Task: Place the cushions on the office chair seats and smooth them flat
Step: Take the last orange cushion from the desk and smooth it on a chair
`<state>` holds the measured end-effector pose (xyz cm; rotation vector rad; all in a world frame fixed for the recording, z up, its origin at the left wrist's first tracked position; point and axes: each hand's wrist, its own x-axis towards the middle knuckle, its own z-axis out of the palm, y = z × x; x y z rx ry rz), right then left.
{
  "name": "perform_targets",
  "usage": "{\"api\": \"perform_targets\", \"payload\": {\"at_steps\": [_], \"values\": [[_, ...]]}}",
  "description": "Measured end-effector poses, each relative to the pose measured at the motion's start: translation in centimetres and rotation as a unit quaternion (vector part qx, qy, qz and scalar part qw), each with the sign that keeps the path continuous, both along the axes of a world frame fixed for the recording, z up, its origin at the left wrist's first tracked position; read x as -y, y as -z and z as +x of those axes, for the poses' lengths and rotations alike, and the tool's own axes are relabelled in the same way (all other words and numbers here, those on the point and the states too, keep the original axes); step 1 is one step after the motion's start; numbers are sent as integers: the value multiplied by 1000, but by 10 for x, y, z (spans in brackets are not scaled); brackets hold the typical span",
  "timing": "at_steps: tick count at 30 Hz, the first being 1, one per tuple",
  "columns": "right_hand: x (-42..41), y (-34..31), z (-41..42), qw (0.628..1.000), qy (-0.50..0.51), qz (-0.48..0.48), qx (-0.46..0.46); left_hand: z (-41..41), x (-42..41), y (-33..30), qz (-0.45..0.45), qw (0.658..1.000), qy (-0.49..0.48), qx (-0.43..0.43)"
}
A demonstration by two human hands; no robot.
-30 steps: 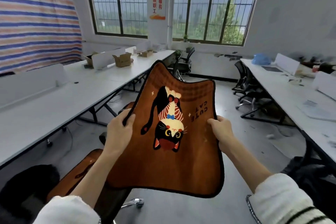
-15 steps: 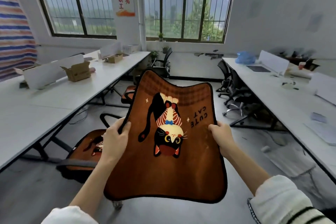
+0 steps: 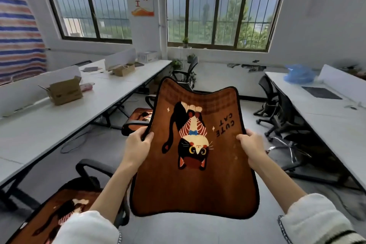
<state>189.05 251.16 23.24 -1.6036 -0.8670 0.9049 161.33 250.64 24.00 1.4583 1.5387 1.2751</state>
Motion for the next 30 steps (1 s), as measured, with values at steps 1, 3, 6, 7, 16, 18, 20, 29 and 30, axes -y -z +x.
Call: {"api": "perform_targets", "payload": {"at_steps": [1, 3, 6, 7, 16, 18, 20, 29, 30], "values": [[-31, 0, 5, 1000, -8, -3, 5, 6, -31, 2, -8, 1000, -2, -3], [-94, 4, 16, 1000, -16, 0, 2, 17, -95, 13, -21, 1000, -6, -18], [-196, 13, 32, 1000, -23, 1, 5, 37, -194, 31, -35, 998, -6, -46], [-233, 18, 37, 1000, -27, 0, 7, 46, -230, 40, -38, 998, 0, -56], [-530, 42, 95, 998, -37, -57, 11, 126, -533, 48, -83, 991, 42, -95], [-596, 47, 115, 997, -34, -63, 12, 143, -596, 46, -84, 990, 42, -108], [-648, 48, 128, 997, -34, -63, 14, 157, -648, 46, -83, 988, 43, -119], [-951, 59, 181, 993, -102, -53, -20, 226, -930, 58, -119, 982, -18, -147], [-983, 57, 182, 992, -111, -53, -24, 228, -958, 55, -119, 982, -28, -147]]}}
